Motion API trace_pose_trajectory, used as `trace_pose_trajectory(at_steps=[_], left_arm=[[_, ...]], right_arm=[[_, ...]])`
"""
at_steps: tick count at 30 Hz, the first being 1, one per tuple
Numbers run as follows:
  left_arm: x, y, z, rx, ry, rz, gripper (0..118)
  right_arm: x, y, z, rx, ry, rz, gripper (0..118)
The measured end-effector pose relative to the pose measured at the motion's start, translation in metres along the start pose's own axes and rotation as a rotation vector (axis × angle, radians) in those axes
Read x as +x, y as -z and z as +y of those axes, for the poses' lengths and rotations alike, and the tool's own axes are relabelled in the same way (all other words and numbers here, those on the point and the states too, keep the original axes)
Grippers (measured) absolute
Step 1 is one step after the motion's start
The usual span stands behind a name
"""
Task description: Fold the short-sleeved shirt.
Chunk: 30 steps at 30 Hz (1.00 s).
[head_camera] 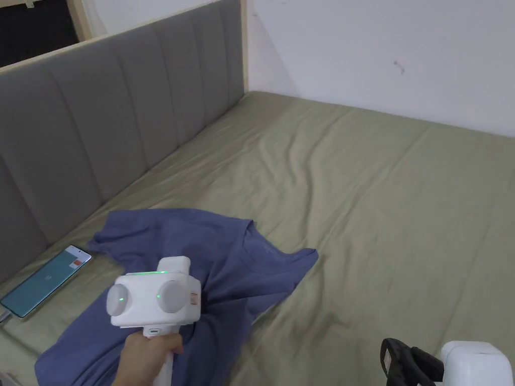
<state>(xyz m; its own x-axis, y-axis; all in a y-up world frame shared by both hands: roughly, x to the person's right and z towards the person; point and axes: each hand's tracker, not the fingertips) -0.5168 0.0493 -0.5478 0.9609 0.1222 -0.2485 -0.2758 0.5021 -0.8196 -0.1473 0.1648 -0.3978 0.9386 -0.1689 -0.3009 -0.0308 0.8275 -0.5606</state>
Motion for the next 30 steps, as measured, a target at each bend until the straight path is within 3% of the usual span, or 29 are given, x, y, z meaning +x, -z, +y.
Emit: trace_pose_trajectory(at_steps=[6,13,21,25,30], left_arm=[[-0.010,-0.059,0.004,0.073,-0.096,-0.182,7],[0.067,-0.147,0.014,0.225,0.143,-0.250,7],[0.237,-0.239,0.003,0.368,0.446,-0.593,7],[0.318,-0.269,-0.034,0.351,0.568,-0.885,7],[0.397,-0.247,-0.114,0.179,0.758,-0.974,7]], right_arm=[[0.021,-0.015,0.001,0.019,0.030,-0.044,2],[0.053,-0.053,0.004,0.079,0.069,-0.139,2],[0.110,-0.143,0.003,0.211,0.146,-0.343,2],[0.143,-0.197,-0.003,0.282,0.213,-0.476,2],[0.180,-0.255,-0.022,0.326,0.264,-0.652,2]])
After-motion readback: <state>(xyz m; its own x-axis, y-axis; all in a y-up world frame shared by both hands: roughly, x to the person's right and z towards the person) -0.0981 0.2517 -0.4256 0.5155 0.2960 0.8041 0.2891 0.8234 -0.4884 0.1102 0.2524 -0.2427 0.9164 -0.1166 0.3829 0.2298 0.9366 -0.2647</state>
